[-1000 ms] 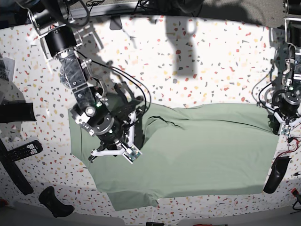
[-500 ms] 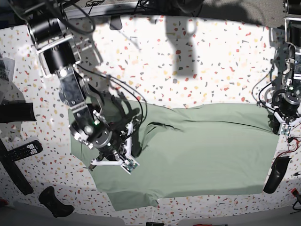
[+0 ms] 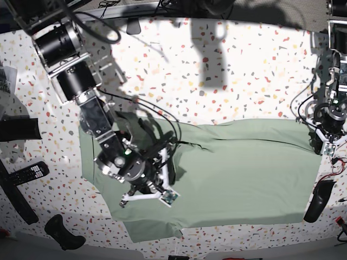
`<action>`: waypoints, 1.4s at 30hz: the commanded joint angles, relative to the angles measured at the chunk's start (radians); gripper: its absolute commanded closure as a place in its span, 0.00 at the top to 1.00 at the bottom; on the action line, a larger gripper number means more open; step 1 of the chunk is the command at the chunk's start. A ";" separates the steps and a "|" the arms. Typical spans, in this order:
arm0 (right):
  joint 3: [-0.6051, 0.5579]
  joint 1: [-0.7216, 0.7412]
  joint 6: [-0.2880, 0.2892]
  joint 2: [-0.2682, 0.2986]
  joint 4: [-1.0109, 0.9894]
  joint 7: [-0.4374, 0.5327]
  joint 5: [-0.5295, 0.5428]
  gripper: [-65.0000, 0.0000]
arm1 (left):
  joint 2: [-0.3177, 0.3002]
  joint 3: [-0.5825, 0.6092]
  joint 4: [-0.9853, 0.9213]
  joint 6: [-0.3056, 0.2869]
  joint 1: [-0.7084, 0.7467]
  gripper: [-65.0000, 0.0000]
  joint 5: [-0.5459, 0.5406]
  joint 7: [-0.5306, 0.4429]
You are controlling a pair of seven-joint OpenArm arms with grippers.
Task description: Fold the T-shirt properly
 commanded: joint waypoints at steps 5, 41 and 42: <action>0.007 0.034 -0.004 -0.034 0.016 0.023 -0.001 0.00 | -0.019 -0.010 0.014 0.012 -0.021 0.00 -0.005 -0.024; 0.008 0.092 -0.055 -0.038 0.014 -0.045 0.000 0.00 | -0.019 -0.010 0.014 0.012 -0.021 0.00 -0.005 -0.023; 0.010 0.092 -0.066 -0.038 0.014 -0.045 0.000 0.00 | -0.019 -0.010 0.014 0.012 -0.021 0.00 -0.005 -0.023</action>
